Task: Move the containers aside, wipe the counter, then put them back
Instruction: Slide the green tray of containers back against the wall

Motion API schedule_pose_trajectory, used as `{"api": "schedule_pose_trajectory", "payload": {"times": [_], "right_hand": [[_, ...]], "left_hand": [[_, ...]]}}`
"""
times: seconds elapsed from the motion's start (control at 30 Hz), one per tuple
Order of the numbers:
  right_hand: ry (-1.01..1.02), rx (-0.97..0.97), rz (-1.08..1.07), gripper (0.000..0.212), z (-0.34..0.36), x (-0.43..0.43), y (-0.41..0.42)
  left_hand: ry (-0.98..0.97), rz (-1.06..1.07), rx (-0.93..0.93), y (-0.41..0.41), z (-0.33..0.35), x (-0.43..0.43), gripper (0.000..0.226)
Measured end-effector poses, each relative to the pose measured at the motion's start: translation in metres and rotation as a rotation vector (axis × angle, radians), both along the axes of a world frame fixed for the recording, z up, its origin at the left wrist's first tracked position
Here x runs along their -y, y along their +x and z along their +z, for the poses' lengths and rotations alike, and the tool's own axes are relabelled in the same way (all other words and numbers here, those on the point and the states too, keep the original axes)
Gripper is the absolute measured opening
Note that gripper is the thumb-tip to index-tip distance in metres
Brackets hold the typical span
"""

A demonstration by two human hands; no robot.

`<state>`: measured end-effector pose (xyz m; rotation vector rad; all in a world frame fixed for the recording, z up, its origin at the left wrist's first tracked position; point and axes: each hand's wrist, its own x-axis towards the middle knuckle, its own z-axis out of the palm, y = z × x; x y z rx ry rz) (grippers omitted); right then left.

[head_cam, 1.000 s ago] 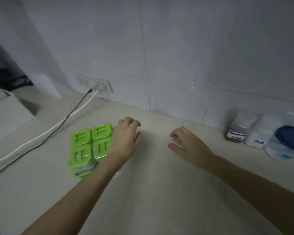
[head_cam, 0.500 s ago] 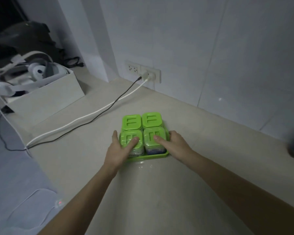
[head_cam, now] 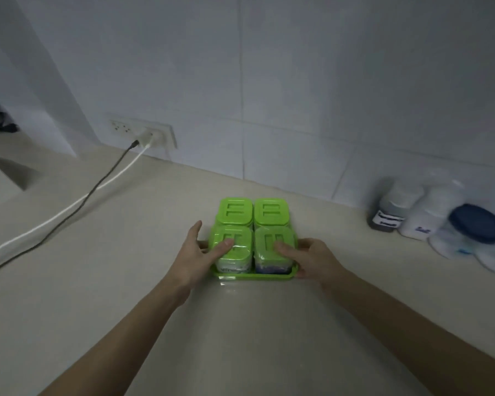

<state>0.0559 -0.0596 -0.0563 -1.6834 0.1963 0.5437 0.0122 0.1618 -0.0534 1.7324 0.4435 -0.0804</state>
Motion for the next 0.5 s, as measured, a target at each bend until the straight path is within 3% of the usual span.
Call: {"api": "schedule_pose_trajectory", "payload": {"times": [0.37, 0.5], "right_hand": [[-0.124, 0.094, -0.346, 0.045, -0.013, 0.122, 0.023], [-0.126, 0.118, -0.352, 0.071, -0.018, 0.129, 0.045]], "left_hand": [[-0.031, -0.249, -0.005, 0.092, -0.007, 0.133, 0.080], [-0.064, -0.233, -0.026, 0.114, -0.013, 0.135, 0.083]]}}
